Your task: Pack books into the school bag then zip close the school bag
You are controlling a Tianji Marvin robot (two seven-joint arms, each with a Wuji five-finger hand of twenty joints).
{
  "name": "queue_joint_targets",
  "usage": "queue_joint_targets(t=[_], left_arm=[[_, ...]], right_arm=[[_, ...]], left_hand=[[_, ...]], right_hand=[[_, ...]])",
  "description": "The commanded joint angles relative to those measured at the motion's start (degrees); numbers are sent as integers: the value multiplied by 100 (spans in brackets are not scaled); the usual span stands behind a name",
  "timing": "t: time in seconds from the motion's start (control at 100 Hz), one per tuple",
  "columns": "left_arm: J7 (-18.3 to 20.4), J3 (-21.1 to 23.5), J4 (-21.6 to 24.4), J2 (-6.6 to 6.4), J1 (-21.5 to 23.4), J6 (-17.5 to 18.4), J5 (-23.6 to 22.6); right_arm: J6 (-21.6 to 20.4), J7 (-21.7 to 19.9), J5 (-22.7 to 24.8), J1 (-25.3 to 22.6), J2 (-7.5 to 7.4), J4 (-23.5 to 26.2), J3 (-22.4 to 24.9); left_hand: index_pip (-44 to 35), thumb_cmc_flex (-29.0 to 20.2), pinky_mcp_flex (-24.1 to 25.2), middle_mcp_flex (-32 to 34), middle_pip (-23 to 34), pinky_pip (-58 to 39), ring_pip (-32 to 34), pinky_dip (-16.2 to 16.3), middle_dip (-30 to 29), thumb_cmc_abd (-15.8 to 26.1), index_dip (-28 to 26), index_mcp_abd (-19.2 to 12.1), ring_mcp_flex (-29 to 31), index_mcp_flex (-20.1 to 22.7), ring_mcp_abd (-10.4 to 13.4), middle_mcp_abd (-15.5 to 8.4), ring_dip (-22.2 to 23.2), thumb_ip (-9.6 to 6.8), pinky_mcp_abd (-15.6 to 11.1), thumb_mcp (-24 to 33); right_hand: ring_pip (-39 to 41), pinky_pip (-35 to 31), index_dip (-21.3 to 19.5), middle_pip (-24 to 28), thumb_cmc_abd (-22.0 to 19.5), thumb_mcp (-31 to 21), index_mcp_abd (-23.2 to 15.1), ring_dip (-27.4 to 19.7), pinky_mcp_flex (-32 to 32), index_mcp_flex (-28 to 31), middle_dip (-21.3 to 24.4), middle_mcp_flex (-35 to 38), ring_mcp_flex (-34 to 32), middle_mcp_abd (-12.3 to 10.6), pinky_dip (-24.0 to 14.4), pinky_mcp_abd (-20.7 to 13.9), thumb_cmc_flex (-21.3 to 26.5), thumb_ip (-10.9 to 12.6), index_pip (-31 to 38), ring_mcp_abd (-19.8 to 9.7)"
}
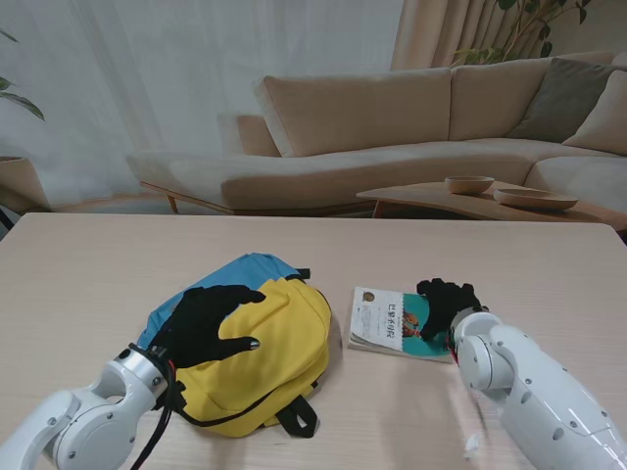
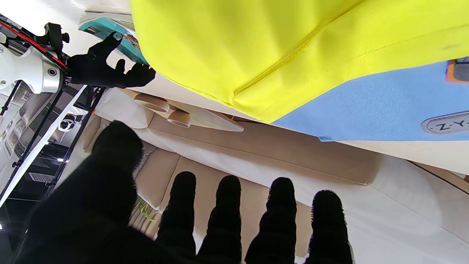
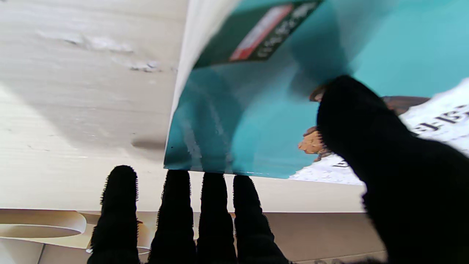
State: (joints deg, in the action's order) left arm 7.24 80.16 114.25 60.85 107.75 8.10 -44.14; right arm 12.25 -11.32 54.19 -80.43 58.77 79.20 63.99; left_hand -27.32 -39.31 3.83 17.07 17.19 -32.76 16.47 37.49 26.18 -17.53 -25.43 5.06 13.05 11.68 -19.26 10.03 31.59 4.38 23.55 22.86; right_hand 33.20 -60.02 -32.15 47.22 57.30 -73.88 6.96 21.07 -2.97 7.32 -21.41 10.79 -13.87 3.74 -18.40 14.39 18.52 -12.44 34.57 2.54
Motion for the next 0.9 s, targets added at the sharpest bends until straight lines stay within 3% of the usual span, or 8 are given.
queue_joint_targets(t=[0.0, 0.12, 0.23, 0.33, 0.48, 0.67, 0.86, 0.89], left_arm=[[112, 10, 69, 14, 49, 14, -1], [127, 14, 74, 11, 52, 9, -5], [144, 17, 78, 8, 52, 10, -15], [154, 21, 83, 5, 56, 11, -36], [160, 28, 84, 4, 57, 10, -52], [173, 26, 87, 0, 55, 15, -80], [180, 27, 91, -3, 59, 11, -110], [186, 27, 92, -4, 58, 10, -112]], right_arm=[[64, -134, -62, -13, 35, -271, -159], [174, -72, -184, 157, 48, -493, -431], [228, 9, -269, 303, 61, -691, -669], [266, 106, -315, 386, 75, -824, -818], [270, 215, -357, 435, 91, -926, -918], [293, 387, -374, 469, 120, -1005, -994], [349, 741, -444, 458, 187, -1094, -1013], [345, 815, -451, 451, 200, -1109, -1006]], left_hand=[[5, 134, 136, -249, -72, 262, -98, 158, 96, -54, -75, 63, -160, -197, 141, -149, 63, -137, -162, 161], [5, 136, 139, -268, -76, 276, -100, 161, 95, -65, -74, 71, -167, -204, 150, -160, 62, -137, -164, 166], [14, 143, 143, -291, -83, 287, -103, 163, 93, -65, -70, 74, -177, -222, 153, -164, 61, -136, -177, 165], [21, 155, 151, -315, -89, 301, -105, 163, 91, -71, -68, 75, -185, -239, 162, -176, 60, -135, -188, 161], [26, 158, 154, -346, -99, 327, -103, 162, 89, -78, -67, 75, -197, -258, 162, -177, 61, -135, -188, 169], [41, 166, 164, -411, -112, 359, -210, 165, 88, -94, -64, 91, -313, -303, 238, -188, 8, -134, -203, 176], [72, 168, 171, -497, -116, 392, -260, 169, 93, -107, -51, 115, -327, -362, 247, -199, 2, -133, -218, 193], [83, 170, 170, -511, -118, 396, -262, 170, 94, -108, -45, 113, -322, -367, 253, -207, 4, -133, -219, 195]], right_hand=[[-59, 50, 57, 299, 268, 80, 218, -28, -21, 197, -115, 349, -152, 250, 95, 81, 679, 196, -30, 63], [268, -45, -95, 1154, 523, -138, 217, 150, -125, 425, -500, 718, -342, 149, 80, 113, 994, 201, 441, 95], [792, -117, -824, 1993, 607, -271, -140, 417, -171, 480, -1204, 909, -435, -249, 39, 115, 1213, 222, 1495, 18], [1499, -214, -1557, 2231, 608, -354, -605, 768, -256, 594, -2369, 1152, -532, -608, -31, 95, 1368, 261, 2384, -82], [2135, -293, -2233, 2412, 593, -398, -1154, 1081, -313, 912, -3115, 1461, -684, -898, -85, 119, 1505, 306, 3296, -137], [2418, -373, -3152, 2409, 571, -503, -1648, 1228, -381, 1272, -3450, 1587, -783, -1024, -141, 115, 1651, 339, 4416, -153], [2289, -431, -4237, 2342, 470, -674, -1785, 1141, -695, 2154, -2955, 2099, -1425, -978, -187, 259, 2029, 395, 4819, -39], [2320, -440, -4240, 2424, 504, -663, -1873, 1147, -761, 2221, -2828, 2260, -1614, -995, -193, 313, 2182, 38, 4788, -48]])
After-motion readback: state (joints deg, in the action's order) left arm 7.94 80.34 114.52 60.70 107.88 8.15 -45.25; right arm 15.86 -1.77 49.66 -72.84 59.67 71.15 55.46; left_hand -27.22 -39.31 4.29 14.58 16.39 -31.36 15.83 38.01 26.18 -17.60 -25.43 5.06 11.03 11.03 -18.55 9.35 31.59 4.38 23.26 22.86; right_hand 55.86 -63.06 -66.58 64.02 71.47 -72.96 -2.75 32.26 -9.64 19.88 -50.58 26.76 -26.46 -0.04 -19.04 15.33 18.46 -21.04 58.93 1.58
